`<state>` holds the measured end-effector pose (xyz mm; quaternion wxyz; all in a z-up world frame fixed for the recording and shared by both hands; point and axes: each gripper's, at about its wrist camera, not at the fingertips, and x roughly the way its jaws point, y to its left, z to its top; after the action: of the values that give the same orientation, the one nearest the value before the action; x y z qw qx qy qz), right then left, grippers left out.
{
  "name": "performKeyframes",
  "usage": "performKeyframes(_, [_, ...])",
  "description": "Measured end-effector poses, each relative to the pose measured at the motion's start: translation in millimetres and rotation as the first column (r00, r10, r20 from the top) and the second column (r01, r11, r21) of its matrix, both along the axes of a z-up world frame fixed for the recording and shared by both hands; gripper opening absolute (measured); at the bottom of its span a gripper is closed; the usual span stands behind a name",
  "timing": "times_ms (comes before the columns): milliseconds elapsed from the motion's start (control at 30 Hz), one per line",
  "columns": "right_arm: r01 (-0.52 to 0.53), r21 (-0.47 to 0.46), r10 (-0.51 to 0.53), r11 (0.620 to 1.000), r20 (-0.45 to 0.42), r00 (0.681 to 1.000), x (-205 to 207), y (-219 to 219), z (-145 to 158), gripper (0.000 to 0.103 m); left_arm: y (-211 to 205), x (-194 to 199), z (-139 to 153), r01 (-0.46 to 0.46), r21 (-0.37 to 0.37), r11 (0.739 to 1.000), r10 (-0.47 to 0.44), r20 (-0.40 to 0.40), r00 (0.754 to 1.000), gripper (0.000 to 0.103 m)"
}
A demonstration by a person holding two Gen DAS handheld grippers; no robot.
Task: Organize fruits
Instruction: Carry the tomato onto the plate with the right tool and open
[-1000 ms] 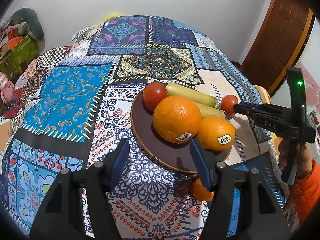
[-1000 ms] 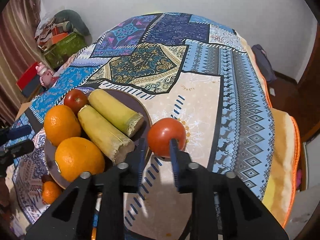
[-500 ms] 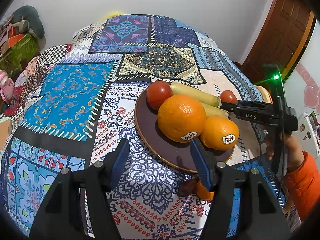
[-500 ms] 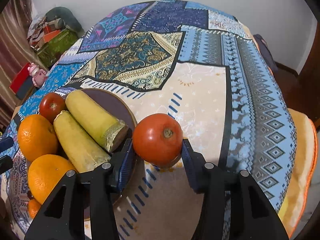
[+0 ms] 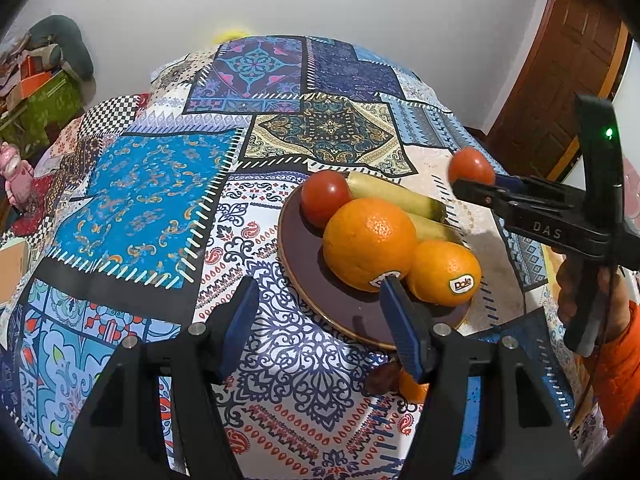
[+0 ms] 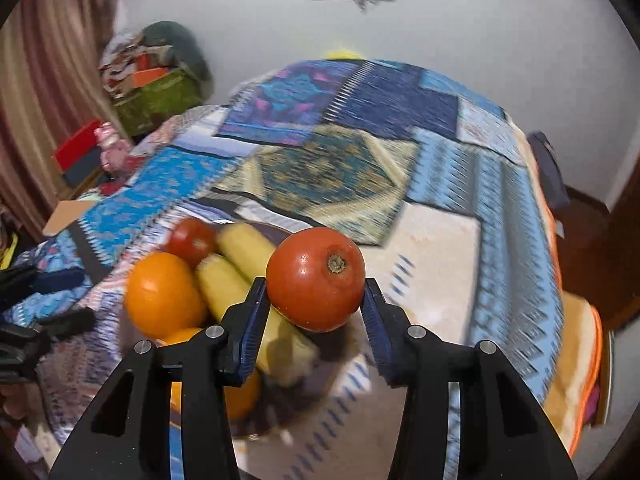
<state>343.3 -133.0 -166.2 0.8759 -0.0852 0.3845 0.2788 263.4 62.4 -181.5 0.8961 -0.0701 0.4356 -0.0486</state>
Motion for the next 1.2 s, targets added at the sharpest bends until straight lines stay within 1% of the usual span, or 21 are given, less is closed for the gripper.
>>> performKeyframes(100, [-0.042,0.002,0.042,0.999,-0.022,0.999,3,21,-4,0.043,3,-1,1,-0.006,-0.011,1.000,0.006,0.001,1.000,0.062])
performKeyframes(200, [-0.058,-0.026,0.057,0.998,-0.044,0.997,9,38,-17,0.043,6,-2,0,-0.005,-0.021,1.000,0.005,0.000,1.000,0.062])
performKeyframes(267, [-0.070,-0.028,0.067,0.997,-0.086,0.994,14,44,-27,0.043,7,-3,0,-0.002,-0.029,1.000,0.002,-0.001,1.000,0.062])
performKeyframes(333, [-0.071,-0.032,0.068,0.997,-0.074,0.995,14,46,-29,0.043,8,-3,-1,-0.003,-0.031,1.000,0.003,-0.002,1.000,0.062])
performKeyframes(500, [-0.083,-0.032,0.080,0.996,-0.091,0.993,11,45,-25,0.045,10,-1,-4,-0.003,-0.045,0.999,0.003,-0.006,1.000,0.062])
performKeyframes(633, [-0.088,-0.027,0.086,0.996,-0.063,0.994,6,45,-18,0.051,10,-1,-6,-0.008,-0.050,0.999,0.007,-0.010,1.000,0.062])
performKeyframes(733, [-0.088,-0.034,0.086,0.996,-0.056,0.995,5,47,-16,0.051,10,-2,-5,-0.008,-0.046,0.999,0.008,-0.010,1.000,0.062])
performKeyframes(800, [-0.077,-0.035,0.075,0.996,-0.053,0.996,4,46,-14,0.051,9,-3,-3,-0.006,-0.043,0.999,0.006,-0.007,1.000,0.062])
performKeyframes(900, [-0.055,-0.008,0.054,0.998,-0.058,0.997,-2,36,-9,0.051,6,-7,1,0.000,-0.029,1.000,0.000,0.000,1.000,0.062])
performKeyframes(1067, [-0.016,0.029,0.018,0.999,-0.053,0.998,-25,11,5,0.051,-6,-19,13,0.028,-0.015,1.000,-0.028,0.013,1.000,0.062])
performKeyframes(1200, [0.003,0.020,-0.002,1.000,-0.032,0.999,-47,-6,11,0.052,-18,-30,18,0.052,-0.009,0.999,-0.052,0.014,0.999,0.062])
